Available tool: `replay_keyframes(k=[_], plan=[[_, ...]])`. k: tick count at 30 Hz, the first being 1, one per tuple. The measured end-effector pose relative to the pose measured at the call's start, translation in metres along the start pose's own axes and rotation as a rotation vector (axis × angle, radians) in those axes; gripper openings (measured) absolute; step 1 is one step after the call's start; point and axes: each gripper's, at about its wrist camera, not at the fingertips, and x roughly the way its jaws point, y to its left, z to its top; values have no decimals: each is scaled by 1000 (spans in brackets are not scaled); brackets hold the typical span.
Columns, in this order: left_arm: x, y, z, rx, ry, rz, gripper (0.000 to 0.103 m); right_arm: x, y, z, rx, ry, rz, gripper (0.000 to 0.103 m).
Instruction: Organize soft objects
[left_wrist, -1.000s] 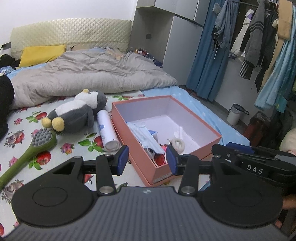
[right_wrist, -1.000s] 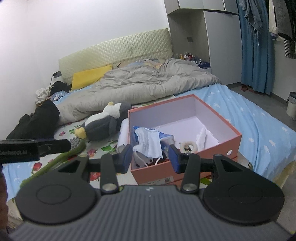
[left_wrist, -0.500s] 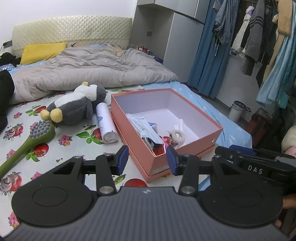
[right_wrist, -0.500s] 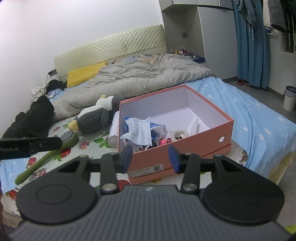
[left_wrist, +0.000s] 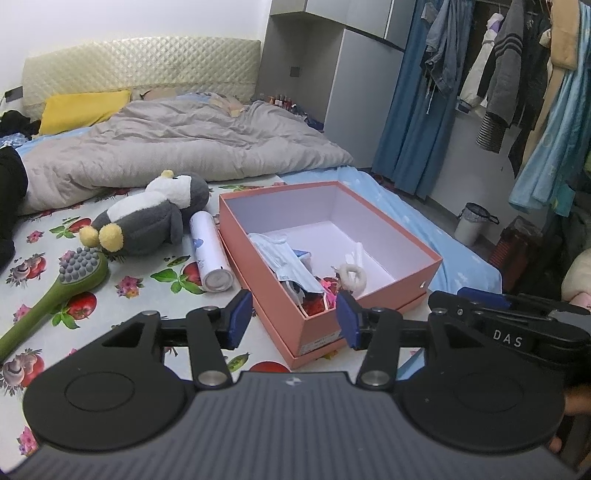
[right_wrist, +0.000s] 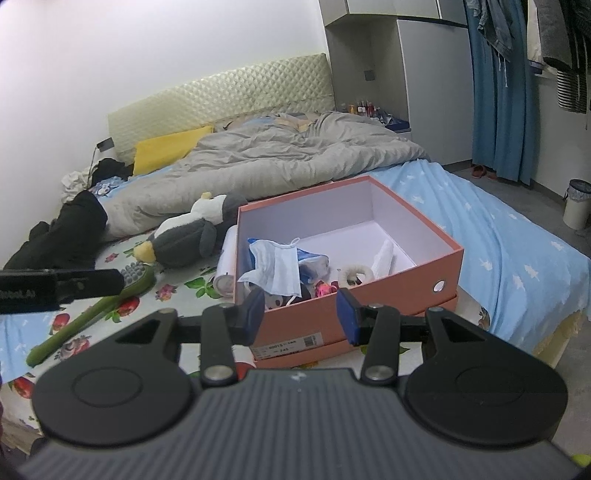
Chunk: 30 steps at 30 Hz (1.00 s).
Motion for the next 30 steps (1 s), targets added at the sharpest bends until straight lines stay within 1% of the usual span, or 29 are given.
replay_keyframes(k=[1,2,3,4,5,6,7,9,11,23,30], plan=[[-1,1,1,-1,-2,1,62,0,0,0,-3,1,-1,53],[-1,1,1,-3,-4,3,71,-1,0,0,-5,-2,-5,68],[-3,2,2,-6,-8,6,81,-1,0,0,-6,-9,-13,76],[-3,2,2,-10,-14,11,85,-2,-1,0,-6,-19,-20,89],[-4,3,2,-13,-22,17,91,-2,-1,0,-5,-23,-23,96],[-5,3,3,-13,-32,21,95,-1,-2,1,-4,-19,-25,99],[-6,4,3,-15,-40,21,97,0,-2,1,-3,-13,-24,103],[-7,5,4,-23,-45,19,102,0,-2,1,-4,-14,-23,103],[-6,6,4,-29,-36,17,103,-1,-2,1,-5,-19,-22,103],[0,10,3,-41,11,69,103,-3,1,4,-18,-20,-38,103],[-1,12,3,-46,14,88,103,-4,3,6,-25,-24,-35,103]])
